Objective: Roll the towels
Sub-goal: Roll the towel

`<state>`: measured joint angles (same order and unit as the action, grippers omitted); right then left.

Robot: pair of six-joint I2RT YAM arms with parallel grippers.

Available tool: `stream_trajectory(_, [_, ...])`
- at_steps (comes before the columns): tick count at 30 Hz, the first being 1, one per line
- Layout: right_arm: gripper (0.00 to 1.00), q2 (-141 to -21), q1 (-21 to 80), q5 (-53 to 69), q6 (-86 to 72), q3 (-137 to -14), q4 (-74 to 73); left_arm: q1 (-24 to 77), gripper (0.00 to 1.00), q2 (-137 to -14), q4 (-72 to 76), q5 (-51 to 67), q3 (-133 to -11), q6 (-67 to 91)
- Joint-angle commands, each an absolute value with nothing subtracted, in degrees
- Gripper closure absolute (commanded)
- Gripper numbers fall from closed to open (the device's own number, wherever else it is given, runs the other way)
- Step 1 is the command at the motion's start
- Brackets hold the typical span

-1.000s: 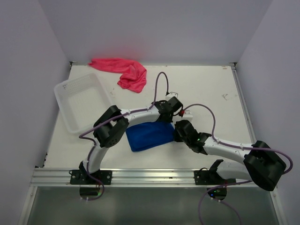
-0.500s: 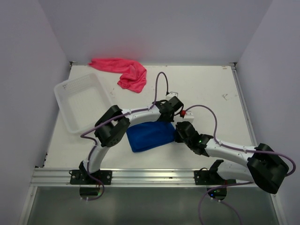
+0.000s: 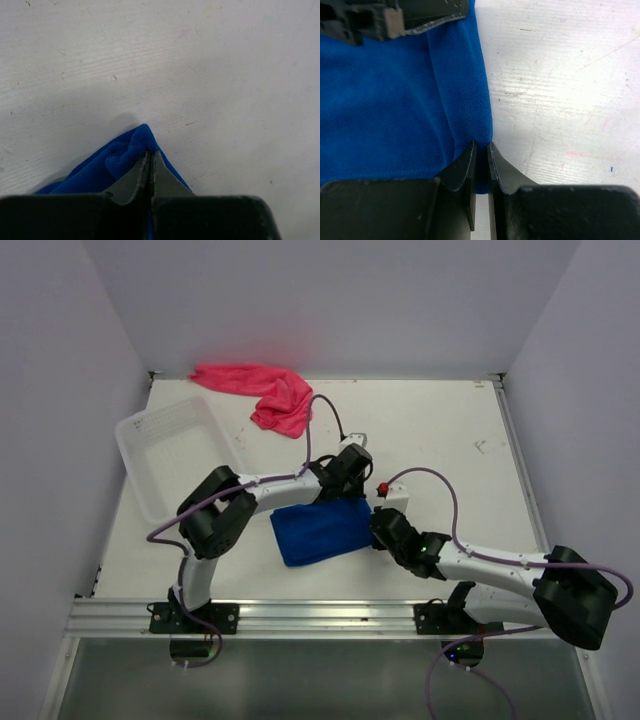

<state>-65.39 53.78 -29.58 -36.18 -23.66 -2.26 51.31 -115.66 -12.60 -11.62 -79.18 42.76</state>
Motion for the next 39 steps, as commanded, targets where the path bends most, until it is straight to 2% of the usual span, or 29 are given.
stream_trajectory(1, [1.0,-64.95,55.02,-35.15,-35.86,-25.4,-6.33,48.96,1.0,-110.49,-1.86,-10.11,-76.39,43.33])
stream_trajectory(20, [1.0,-71.27,66.26,-51.67,-33.75,-31.29,-14.85,46.14,1.0,-105.38,15.99,-0.8,-65.22,45.44])
stream_trajectory(39, [1.0,-87.36,73.3,-62.13,-37.88,-42.36,-29.0,44.12,1.0,-103.54,25.04,4.65,-55.73,44.56])
